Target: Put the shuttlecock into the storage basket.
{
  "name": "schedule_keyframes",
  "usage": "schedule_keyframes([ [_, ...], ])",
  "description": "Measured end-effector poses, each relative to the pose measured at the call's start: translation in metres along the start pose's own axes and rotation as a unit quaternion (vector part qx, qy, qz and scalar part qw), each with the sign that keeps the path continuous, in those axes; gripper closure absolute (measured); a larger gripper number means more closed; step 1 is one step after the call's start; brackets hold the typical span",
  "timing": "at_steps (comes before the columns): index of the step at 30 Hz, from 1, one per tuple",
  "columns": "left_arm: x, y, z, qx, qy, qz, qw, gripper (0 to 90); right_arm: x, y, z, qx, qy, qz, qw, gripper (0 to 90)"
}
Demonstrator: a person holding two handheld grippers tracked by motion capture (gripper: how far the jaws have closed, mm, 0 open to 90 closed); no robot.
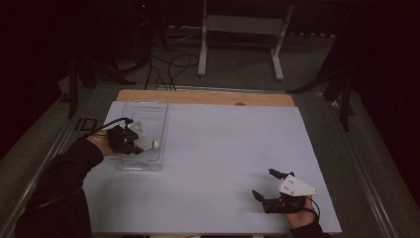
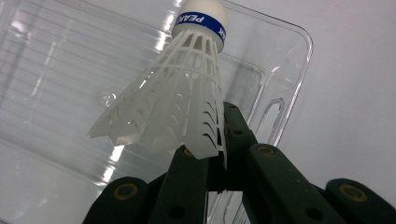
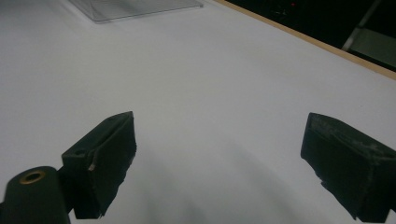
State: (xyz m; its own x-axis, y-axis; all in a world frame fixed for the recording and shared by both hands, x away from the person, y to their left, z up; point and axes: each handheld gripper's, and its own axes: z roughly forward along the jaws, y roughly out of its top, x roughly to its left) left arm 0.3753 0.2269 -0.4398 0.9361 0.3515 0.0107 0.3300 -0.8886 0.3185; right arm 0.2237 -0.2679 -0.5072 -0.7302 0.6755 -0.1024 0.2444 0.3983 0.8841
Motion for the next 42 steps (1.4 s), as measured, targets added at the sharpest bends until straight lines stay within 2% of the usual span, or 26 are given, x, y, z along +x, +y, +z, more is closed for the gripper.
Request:
schedule_keyframes([
  [8,0.001,0.001,0.007,0.009,-0.007,-0.004,0.9999,89.8,-0.001,0.000,-0.001,0.000,-0.001,0.000,1.0000,10.1],
  [18,0.003,0.002,0.011,0.014,-0.001,-0.013,0.9998,89.2,-0.001,0.000,-0.001,0.000,-0.003,0.000,1.0000,10.1],
  [21,0.004,0.004,0.012,0.015,0.000,-0.018,0.9997,86.4,-0.001,0.000,-0.001,0.000,-0.002,0.000,1.0000,10.1],
  [22,0.005,0.005,0.013,0.014,0.002,-0.037,0.9992,77.4,-0.001,0.000,-0.001,0.000,-0.002,-0.001,1.0000,10.1],
  [23,0.005,0.005,0.013,0.014,0.002,-0.037,0.9992,72.9,-0.001,0.000,-0.001,0.000,-0.002,-0.001,1.0000,10.1],
  [24,0.006,0.005,0.014,0.019,0.007,-0.053,0.9984,72.9,-0.001,0.000,-0.001,0.000,-0.003,-0.001,1.0000,10.1],
  [25,0.007,0.005,0.013,0.019,0.006,-0.059,0.9980,66.0,-0.001,0.000,-0.001,-0.001,-0.003,-0.003,1.0000,10.1],
  [30,0.009,0.005,0.012,0.013,0.017,-0.079,0.9966,49.0,-0.001,0.000,-0.001,-0.001,-0.003,-0.002,1.0000,10.1],
  [31,0.009,0.004,0.010,0.011,0.027,-0.087,0.9958,44.3,-0.001,0.000,-0.001,-0.001,-0.004,-0.002,1.0000,10.1],
  [37,0.010,0.004,0.010,0.018,0.033,-0.103,0.9940,30.5,-0.001,0.000,-0.001,0.000,-0.004,-0.003,1.0000,10.1],
  [38,0.009,0.004,0.010,0.021,0.041,-0.106,0.9933,27.6,-0.001,0.000,-0.001,0.000,-0.004,-0.003,1.0000,10.1],
  [40,0.010,0.004,0.010,0.021,0.043,-0.112,0.9925,20.4,-0.001,0.000,-0.001,0.000,-0.004,-0.003,1.0000,10.1],
  [41,0.011,0.004,0.009,0.025,0.049,-0.126,0.9905,16.4,-0.001,0.000,-0.001,0.001,-0.004,-0.003,1.0000,10.1],
  [42,0.011,0.004,0.008,0.021,0.043,-0.131,0.9902,14.6,-0.001,0.000,-0.001,0.001,-0.005,-0.002,1.0000,10.1],
])
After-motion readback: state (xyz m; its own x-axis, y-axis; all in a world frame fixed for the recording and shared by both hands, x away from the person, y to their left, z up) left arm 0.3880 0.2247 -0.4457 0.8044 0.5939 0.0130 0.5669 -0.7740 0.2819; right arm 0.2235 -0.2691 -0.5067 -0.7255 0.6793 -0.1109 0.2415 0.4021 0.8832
